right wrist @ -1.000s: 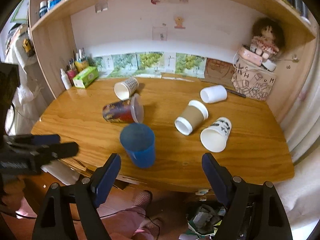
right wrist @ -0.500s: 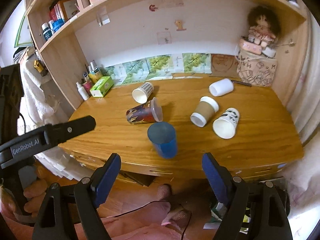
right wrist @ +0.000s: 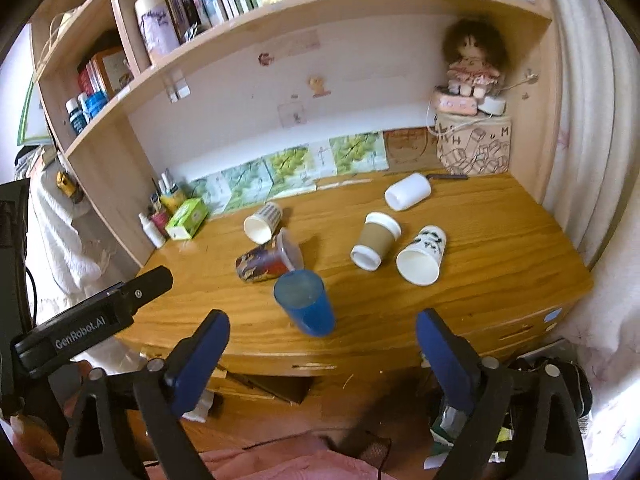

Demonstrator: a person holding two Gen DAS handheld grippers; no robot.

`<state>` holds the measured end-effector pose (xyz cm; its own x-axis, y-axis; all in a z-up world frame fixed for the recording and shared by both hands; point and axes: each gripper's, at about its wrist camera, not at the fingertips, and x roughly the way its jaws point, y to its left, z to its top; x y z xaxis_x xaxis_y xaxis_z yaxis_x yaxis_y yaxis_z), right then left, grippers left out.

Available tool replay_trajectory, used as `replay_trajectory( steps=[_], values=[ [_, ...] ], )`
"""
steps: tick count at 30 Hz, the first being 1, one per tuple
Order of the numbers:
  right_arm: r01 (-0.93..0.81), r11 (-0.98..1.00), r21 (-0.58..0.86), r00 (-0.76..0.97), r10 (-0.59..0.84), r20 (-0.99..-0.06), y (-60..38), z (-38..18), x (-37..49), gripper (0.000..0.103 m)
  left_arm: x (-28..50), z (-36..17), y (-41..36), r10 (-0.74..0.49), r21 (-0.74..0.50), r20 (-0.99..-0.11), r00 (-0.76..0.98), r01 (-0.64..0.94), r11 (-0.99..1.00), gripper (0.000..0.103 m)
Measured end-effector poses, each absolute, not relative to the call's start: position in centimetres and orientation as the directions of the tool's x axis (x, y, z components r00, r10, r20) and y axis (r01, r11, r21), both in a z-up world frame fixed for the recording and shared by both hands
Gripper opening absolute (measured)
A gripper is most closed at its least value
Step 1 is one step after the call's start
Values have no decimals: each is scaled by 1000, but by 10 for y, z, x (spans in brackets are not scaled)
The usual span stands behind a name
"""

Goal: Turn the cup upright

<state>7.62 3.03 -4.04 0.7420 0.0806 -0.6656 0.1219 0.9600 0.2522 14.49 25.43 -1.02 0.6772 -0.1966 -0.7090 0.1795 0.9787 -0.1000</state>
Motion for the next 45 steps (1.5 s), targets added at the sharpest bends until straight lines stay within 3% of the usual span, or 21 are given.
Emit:
replay_trajectory(
  steps=[9, 18, 45],
  values=[
    [82, 973, 216, 785, 70, -615, 42, -32, 75, 103, 128, 0, 268, -67, 11, -634, 771, 95, 995, 103],
    [8, 981, 193, 829, 102, -550, 56, -19, 81, 103, 115, 11, 284, 19, 31, -562, 827, -2, 1000, 103],
    [12, 982, 189, 818, 99, -566, 42, -25, 82, 103, 118, 13, 253, -35, 50, -535, 844, 73, 996, 103]
  ],
)
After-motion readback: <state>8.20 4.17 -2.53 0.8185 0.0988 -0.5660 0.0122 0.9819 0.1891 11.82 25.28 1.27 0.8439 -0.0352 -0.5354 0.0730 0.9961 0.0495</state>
